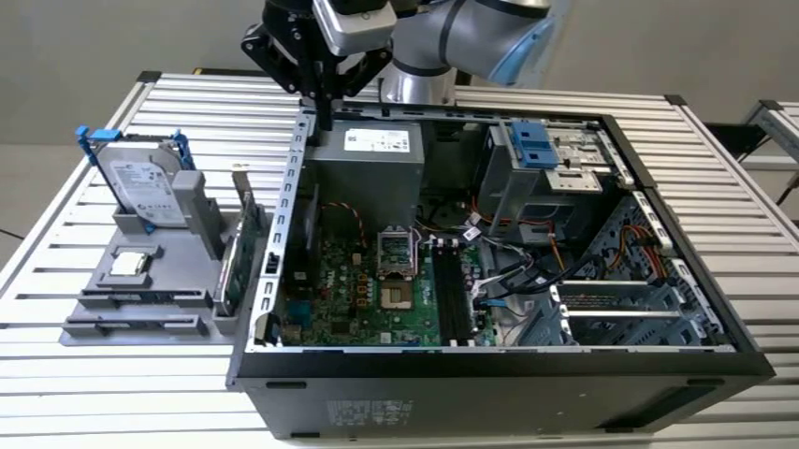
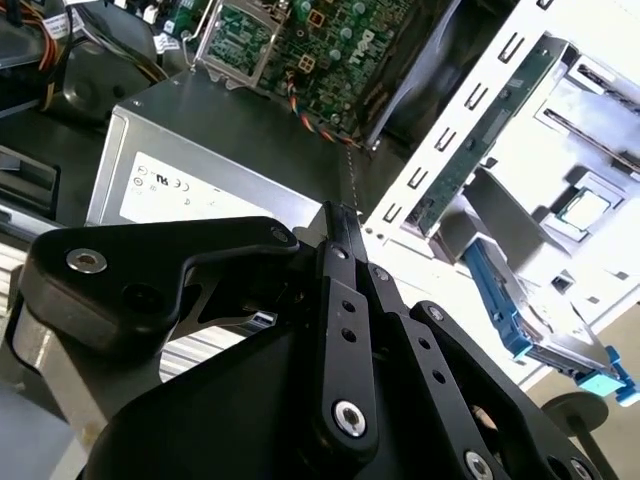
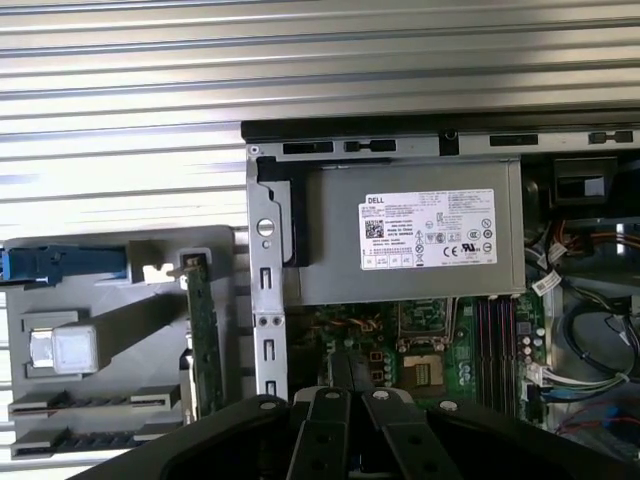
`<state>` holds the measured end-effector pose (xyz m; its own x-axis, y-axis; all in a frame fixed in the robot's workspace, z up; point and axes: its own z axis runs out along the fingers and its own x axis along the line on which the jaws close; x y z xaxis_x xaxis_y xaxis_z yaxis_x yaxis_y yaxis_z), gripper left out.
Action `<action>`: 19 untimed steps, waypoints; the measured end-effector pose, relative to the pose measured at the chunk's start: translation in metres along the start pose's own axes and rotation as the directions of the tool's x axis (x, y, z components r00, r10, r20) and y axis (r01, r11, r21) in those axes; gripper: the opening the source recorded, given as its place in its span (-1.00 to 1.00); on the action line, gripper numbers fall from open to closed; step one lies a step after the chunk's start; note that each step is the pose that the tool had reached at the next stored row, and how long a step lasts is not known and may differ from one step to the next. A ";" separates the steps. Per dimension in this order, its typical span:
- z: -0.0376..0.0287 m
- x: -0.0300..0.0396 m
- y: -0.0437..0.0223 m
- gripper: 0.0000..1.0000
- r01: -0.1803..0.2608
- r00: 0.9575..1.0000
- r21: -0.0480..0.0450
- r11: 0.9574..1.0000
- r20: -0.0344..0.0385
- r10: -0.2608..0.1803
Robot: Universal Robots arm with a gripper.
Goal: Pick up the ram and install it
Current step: 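Reach for the ram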
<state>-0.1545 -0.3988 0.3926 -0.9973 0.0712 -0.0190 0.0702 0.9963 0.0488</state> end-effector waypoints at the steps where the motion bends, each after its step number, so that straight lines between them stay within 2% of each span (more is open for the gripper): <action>1: 0.0000 0.0006 0.0000 -1.00 0.000 1.000 0.000 1.000 0.000 0.000; 19: -0.0003 0.0112 -0.0008 -1.00 0.000 1.000 0.000 1.000 0.000 0.000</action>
<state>-0.1657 -0.3988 0.3926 -0.9973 0.0712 -0.0190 0.0702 0.9963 0.0487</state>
